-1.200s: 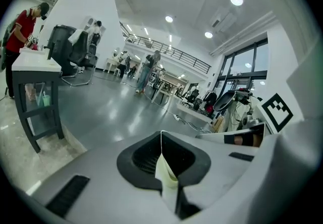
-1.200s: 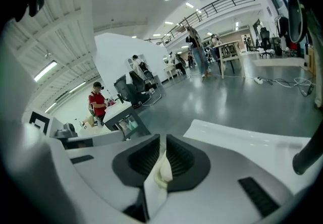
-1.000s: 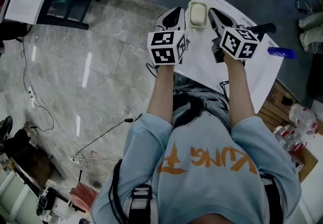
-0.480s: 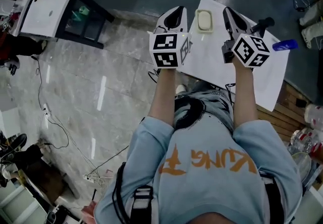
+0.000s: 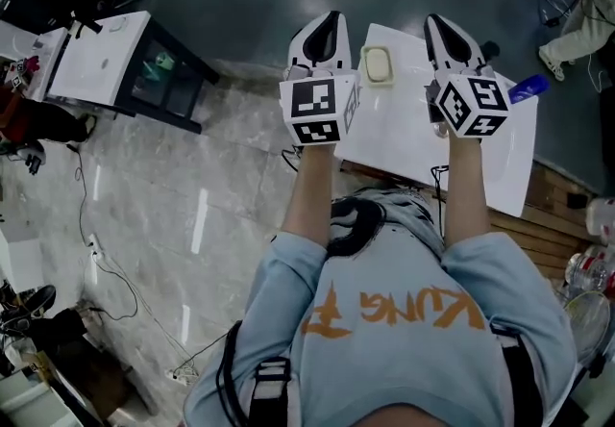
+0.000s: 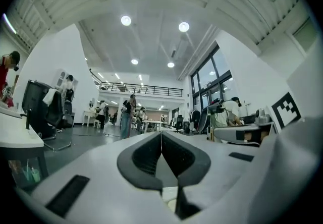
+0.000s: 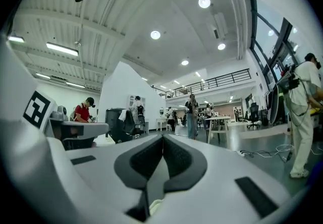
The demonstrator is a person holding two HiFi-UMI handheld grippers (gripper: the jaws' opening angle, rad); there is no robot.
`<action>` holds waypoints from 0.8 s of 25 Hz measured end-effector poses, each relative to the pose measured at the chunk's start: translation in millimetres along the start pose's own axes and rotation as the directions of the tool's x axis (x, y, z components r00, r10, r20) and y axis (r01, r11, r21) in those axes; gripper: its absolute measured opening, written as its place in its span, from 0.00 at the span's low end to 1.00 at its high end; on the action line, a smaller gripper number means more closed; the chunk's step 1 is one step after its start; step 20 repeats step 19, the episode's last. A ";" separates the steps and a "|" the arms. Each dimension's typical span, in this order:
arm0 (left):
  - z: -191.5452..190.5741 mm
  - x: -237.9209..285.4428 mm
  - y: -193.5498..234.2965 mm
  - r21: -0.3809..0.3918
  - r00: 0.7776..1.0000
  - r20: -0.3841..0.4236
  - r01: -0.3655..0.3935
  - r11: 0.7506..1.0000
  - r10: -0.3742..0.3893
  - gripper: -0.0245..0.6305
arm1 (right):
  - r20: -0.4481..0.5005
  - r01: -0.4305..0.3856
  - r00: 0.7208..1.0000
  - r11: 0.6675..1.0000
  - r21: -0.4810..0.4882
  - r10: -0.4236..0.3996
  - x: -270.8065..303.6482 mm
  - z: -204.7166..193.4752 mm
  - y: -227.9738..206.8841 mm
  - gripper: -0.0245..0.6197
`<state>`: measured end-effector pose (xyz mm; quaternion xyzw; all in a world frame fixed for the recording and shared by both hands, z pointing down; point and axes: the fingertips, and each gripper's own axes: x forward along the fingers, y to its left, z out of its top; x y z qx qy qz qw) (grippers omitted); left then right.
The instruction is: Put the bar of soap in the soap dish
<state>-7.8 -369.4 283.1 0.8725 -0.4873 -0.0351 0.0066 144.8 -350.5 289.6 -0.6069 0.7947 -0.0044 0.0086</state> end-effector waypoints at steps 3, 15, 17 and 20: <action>6.7 -2.8 -2.2 0.014 1.000 0.002 0.008 1.000 -0.008 0.07 | 0.004 0.015 1.000 1.000 0.006 -0.015 -2.5 3.3 -2.0 0.08; -0.9 4.2 -13.7 0.017 0.999 -0.011 0.030 0.999 -0.030 0.07 | 0.021 0.017 1.000 0.999 -0.039 -0.016 -5.3 11.9 -11.0 0.08; -3.0 4.4 -14.9 0.017 0.999 -0.014 0.033 0.999 -0.033 0.07 | 0.024 0.012 1.000 0.999 -0.045 -0.011 -5.4 13.2 -9.9 0.08; -4.9 4.6 -15.4 0.018 0.999 -0.018 0.036 0.999 -0.036 0.07 | 0.028 0.007 1.000 0.999 -0.050 -0.005 -4.8 14.5 -8.4 0.08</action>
